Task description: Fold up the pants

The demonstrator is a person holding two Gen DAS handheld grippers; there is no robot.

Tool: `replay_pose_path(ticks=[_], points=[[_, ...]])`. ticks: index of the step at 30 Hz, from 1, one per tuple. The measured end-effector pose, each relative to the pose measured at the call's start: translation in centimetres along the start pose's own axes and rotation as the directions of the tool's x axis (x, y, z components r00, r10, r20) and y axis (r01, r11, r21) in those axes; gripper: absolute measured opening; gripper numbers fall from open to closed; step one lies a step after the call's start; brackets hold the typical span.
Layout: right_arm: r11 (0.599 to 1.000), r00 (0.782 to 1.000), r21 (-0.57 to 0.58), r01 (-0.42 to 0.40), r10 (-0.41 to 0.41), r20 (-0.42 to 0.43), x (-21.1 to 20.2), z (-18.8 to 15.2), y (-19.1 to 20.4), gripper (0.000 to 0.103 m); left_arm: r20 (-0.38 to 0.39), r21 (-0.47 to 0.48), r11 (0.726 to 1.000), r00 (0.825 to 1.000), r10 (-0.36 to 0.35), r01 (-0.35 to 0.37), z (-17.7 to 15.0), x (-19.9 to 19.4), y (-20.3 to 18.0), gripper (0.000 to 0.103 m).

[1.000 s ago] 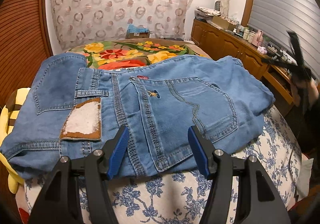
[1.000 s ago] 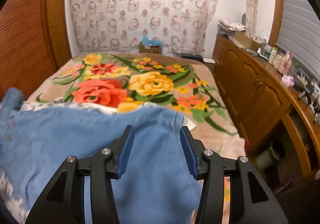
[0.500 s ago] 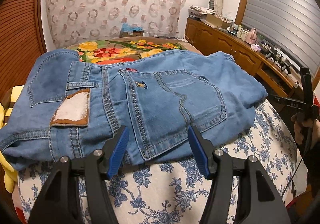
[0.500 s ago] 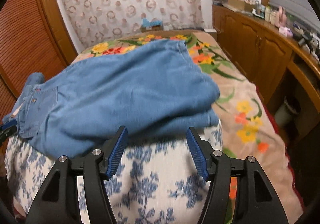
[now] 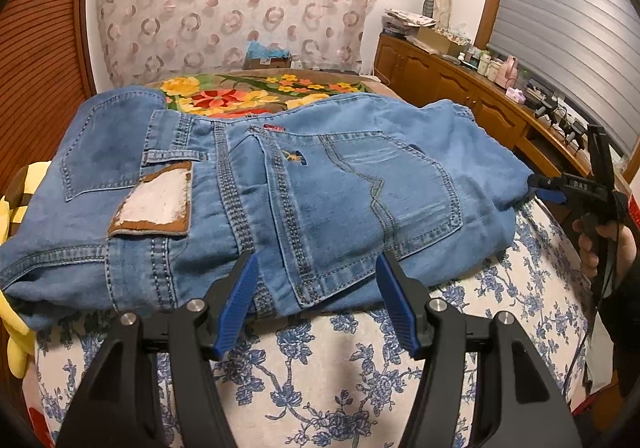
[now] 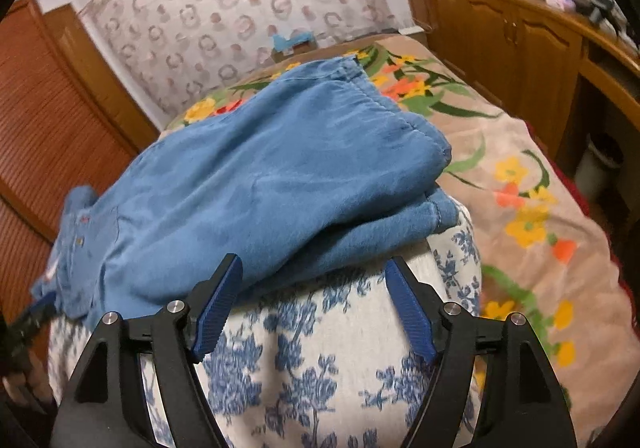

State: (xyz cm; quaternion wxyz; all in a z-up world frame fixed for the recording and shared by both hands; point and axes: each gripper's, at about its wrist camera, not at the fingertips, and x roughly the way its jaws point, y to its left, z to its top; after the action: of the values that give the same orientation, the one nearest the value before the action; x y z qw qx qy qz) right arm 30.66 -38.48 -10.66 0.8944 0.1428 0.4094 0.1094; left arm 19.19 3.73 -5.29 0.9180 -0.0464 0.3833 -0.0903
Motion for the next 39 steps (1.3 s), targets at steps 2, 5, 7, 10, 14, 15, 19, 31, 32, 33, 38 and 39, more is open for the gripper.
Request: replay_pose_path(ticks=[2,5,7,10,14,15,19,31,32,33,38,39], points=[[1.0,1.0,0.019,0.016,-0.016,-0.003,0.5,0.4,-0.3,0.076,0.003,-0.002,1.0,1.0,0.004,-0.004,0.0,-0.2,0.2,0.061],[0.998,0.999,0.043,0.042,-0.042,-0.006,1.0,0.8,-0.6,0.076,0.011,-0.008,1.0,1.0,0.014,-0.014,0.0,-0.7,0.6,0.061],[0.996,0.997,0.034,0.079,-0.079,0.001,1.0,0.9,-0.4,0.075,0.017,-0.014,1.0,1.0,0.023,-0.022,0.1,-1.0,1.0,0.061],[0.994,0.994,0.032,0.109,-0.109,0.007,1.2,1.1,-0.1,0.071,0.026,-0.027,0.999,0.999,0.037,-0.037,0.1,-1.5,1.7,0.061],[0.985,0.984,-0.001,0.175,-0.175,0.019,1.6,1.3,0.5,0.057,0.034,-0.042,0.997,0.997,0.071,-0.07,-0.5,-2.3,3.2,0.061],[0.981,0.981,-0.015,0.194,-0.194,0.023,1.8,1.3,0.7,0.052,0.037,-0.05,0.995,0.996,0.085,-0.083,-0.7,-2.7,3.8,0.061],[0.969,0.97,-0.058,0.24,-0.238,0.052,1.9,0.7,1.2,0.045,0.043,-0.07,0.989,0.991,0.13,-0.127,-1.6,-3.4,5.8,0.061],[0.97,0.971,-0.061,0.235,-0.232,0.062,1.7,0.7,0.4,0.043,0.05,-0.125,0.986,0.992,0.113,-0.106,-3.2,-2.8,9.3,0.042],[0.971,0.971,-0.059,0.233,-0.23,0.063,1.6,0.7,0.1,0.043,0.055,-0.121,0.988,0.993,0.106,-0.098,-3.1,-2.6,9.2,0.041],[0.97,0.971,-0.06,0.235,-0.231,0.063,1.7,0.7,0.5,0.043,0.058,-0.118,0.988,0.993,0.102,-0.094,-3.0,-2.5,9.2,0.041],[0.97,0.971,-0.061,0.235,-0.231,0.063,1.7,0.7,0.4,0.043,0.036,-0.118,0.988,0.994,0.099,-0.094,-1.9,-1.1,9.0,0.041],[0.97,0.971,-0.06,0.234,-0.23,0.063,1.7,0.7,0.4,0.042,0.025,-0.121,0.988,0.995,0.098,-0.094,-1.8,-0.9,9.0,0.041]])
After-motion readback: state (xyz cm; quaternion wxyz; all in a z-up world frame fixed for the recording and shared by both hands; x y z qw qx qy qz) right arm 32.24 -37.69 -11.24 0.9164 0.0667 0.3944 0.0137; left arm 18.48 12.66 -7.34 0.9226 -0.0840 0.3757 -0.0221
